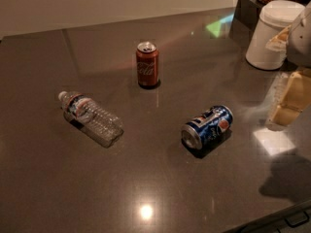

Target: Place pepsi can upright

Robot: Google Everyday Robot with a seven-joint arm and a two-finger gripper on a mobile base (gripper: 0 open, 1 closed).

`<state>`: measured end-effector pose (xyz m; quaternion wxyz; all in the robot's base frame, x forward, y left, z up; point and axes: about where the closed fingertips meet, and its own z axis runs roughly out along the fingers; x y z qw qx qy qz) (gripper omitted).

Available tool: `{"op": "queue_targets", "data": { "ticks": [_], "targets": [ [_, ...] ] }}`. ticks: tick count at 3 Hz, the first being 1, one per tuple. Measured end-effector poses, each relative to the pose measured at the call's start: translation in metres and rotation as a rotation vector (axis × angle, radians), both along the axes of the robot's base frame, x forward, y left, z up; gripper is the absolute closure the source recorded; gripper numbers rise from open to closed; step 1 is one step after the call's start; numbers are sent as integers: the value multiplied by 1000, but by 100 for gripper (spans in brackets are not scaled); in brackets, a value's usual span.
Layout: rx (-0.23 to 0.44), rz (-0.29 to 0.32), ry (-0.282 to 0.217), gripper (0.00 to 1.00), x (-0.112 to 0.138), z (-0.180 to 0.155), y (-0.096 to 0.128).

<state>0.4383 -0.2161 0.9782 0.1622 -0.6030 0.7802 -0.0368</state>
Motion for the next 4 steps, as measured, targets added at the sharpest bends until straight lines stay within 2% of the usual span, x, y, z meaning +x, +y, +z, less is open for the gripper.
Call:
{"op": "queue_targets", "data": {
  "ticks": [1,2,3,4],
  "targets": [
    [0,0,0,0,0,0,0],
    [5,49,-9,0,6,0,7],
    [2,162,-20,0,10,-5,24],
    [-5,251,-28,0,13,-9,35]
  ]
}}
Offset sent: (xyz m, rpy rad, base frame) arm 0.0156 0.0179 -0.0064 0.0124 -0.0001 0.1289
